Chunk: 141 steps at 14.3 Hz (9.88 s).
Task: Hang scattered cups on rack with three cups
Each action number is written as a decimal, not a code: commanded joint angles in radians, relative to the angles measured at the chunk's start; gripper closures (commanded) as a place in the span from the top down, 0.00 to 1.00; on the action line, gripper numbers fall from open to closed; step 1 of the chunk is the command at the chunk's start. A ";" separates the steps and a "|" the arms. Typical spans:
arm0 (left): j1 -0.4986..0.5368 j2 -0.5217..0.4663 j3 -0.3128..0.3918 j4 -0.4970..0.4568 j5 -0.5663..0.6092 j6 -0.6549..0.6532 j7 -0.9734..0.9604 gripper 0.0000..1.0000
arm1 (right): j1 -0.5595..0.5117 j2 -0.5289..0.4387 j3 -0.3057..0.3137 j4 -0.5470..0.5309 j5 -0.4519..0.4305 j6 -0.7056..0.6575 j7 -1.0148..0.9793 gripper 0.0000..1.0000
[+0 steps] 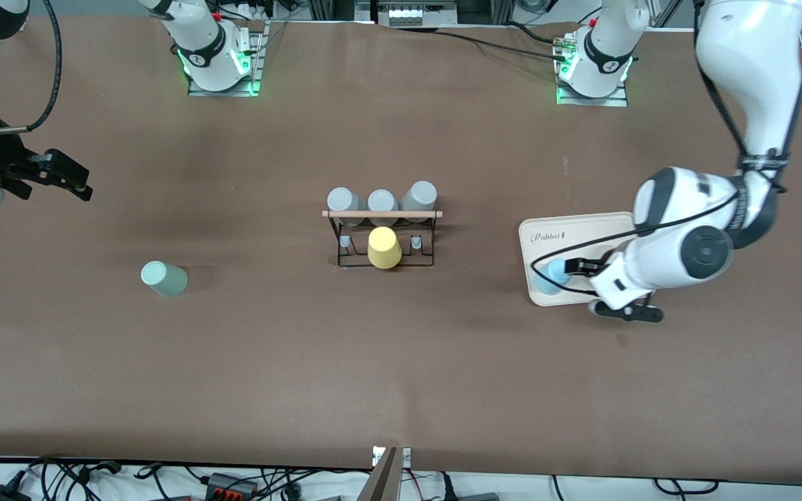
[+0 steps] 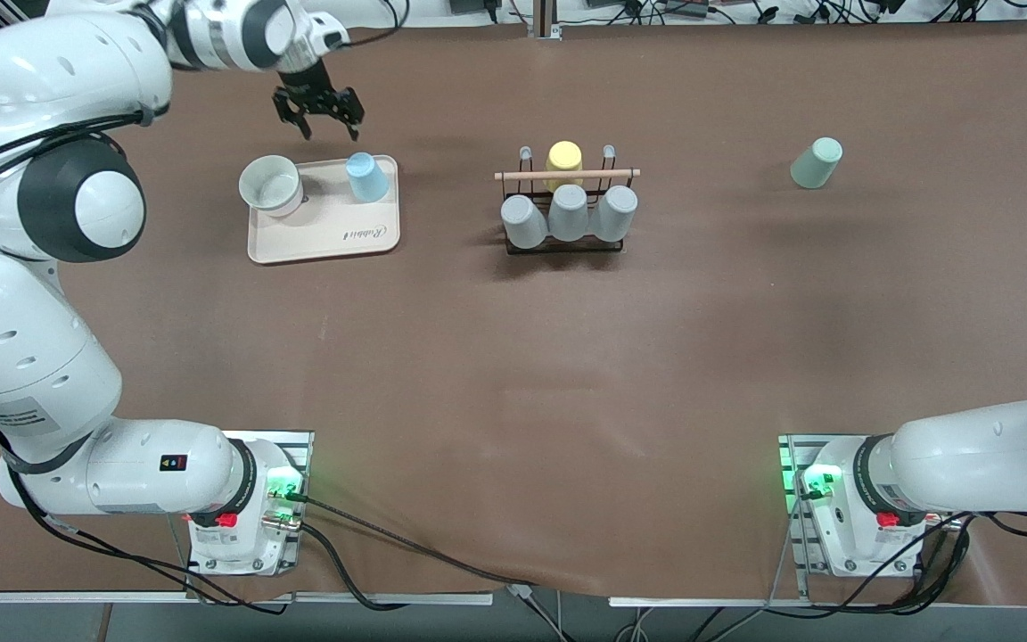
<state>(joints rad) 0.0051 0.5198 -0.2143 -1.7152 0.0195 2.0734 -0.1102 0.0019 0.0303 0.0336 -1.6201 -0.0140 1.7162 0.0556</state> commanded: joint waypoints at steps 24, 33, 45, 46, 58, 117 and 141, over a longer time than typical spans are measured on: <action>-0.065 -0.056 -0.028 -0.068 0.022 0.093 0.041 0.00 | -0.006 0.008 0.002 0.046 0.003 -0.023 -0.006 1.00; -0.413 0.069 -0.063 0.437 0.019 -0.151 -0.434 0.00 | -0.025 0.072 -0.006 0.037 0.000 -0.013 -0.016 1.00; -0.479 0.195 -0.057 0.447 0.103 -0.111 -0.491 0.00 | -0.071 0.367 -0.006 -0.124 -0.014 0.308 -0.166 1.00; -0.482 0.198 -0.057 0.448 0.102 -0.111 -0.494 0.00 | -0.071 0.382 -0.006 -0.147 -0.017 0.356 -0.172 1.00; -0.478 0.192 -0.066 0.433 0.117 -0.121 -0.565 0.95 | -0.068 0.474 -0.006 -0.233 -0.041 0.542 -0.197 0.73; -0.039 -0.426 0.087 0.085 0.005 -0.417 -0.178 1.00 | 0.538 0.570 -0.009 0.261 0.065 0.227 0.678 1.00; -0.037 -0.428 0.087 0.088 -0.018 -0.420 -0.178 1.00 | 0.070 0.055 -0.009 0.053 -0.035 -0.038 0.081 1.00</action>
<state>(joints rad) -0.0384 0.0995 -0.1217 -1.6347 0.0142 1.6570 -0.2933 0.0822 0.2208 0.0093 -1.3810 -0.0565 1.6096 0.1478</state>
